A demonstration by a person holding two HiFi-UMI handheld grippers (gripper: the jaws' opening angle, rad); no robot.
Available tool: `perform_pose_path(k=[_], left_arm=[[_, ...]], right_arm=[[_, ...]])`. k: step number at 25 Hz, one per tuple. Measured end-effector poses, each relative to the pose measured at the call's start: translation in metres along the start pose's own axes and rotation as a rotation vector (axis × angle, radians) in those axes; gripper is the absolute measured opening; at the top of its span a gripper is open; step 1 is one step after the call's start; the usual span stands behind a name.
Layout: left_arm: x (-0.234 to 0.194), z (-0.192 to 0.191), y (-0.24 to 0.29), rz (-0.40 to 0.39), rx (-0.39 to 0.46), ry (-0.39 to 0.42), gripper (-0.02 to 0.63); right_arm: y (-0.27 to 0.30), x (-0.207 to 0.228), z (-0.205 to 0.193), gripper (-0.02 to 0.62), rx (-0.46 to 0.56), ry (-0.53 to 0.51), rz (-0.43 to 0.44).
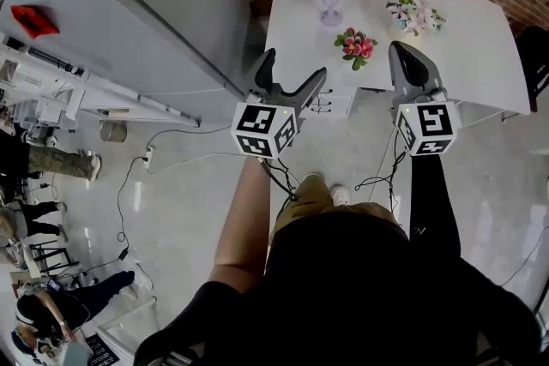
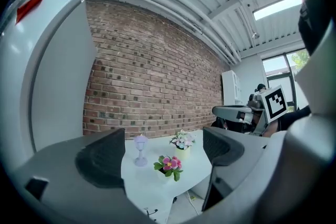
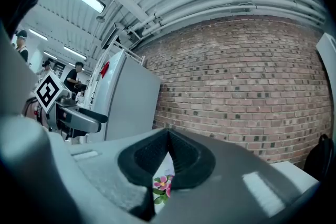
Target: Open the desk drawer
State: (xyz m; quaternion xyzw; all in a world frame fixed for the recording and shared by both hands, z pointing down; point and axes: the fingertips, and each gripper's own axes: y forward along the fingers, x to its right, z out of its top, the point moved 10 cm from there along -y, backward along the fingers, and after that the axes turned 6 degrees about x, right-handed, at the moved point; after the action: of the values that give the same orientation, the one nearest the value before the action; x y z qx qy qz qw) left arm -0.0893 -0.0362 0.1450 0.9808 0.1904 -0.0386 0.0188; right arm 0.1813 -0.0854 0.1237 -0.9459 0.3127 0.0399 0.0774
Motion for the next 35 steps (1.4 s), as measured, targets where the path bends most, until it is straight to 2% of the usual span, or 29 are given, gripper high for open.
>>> perform_pose_path(k=[4, 8, 21, 30, 35], left_arm=[[-0.018, -0.014, 0.01, -0.036, -0.016, -0.069, 0.471], [-0.046, -0.034, 0.02, -0.054, -0.011, -0.207, 0.471], [-0.12, -0.128, 0.054, -0.116, -0.145, -0.471, 0.469], [-0.135, -0.197, 0.049, -0.105, -0.159, -0.807, 0.468], [-0.142, -0.239, 0.045, -0.085, -0.164, -0.955, 0.468]], right_arm=[[0.013, -0.005, -0.015, 0.0, -0.048, 0.005, -0.015], [0.03, -0.014, -0.03, 0.0, -0.104, 0.005, -0.014], [0.07, -0.06, -0.098, 0.0, -0.249, 0.068, 0.015], [0.073, -0.077, -0.135, 0.0, -0.311, 0.114, 0.058], [0.08, -0.079, -0.172, 0.0, -0.331, 0.159, 0.106]])
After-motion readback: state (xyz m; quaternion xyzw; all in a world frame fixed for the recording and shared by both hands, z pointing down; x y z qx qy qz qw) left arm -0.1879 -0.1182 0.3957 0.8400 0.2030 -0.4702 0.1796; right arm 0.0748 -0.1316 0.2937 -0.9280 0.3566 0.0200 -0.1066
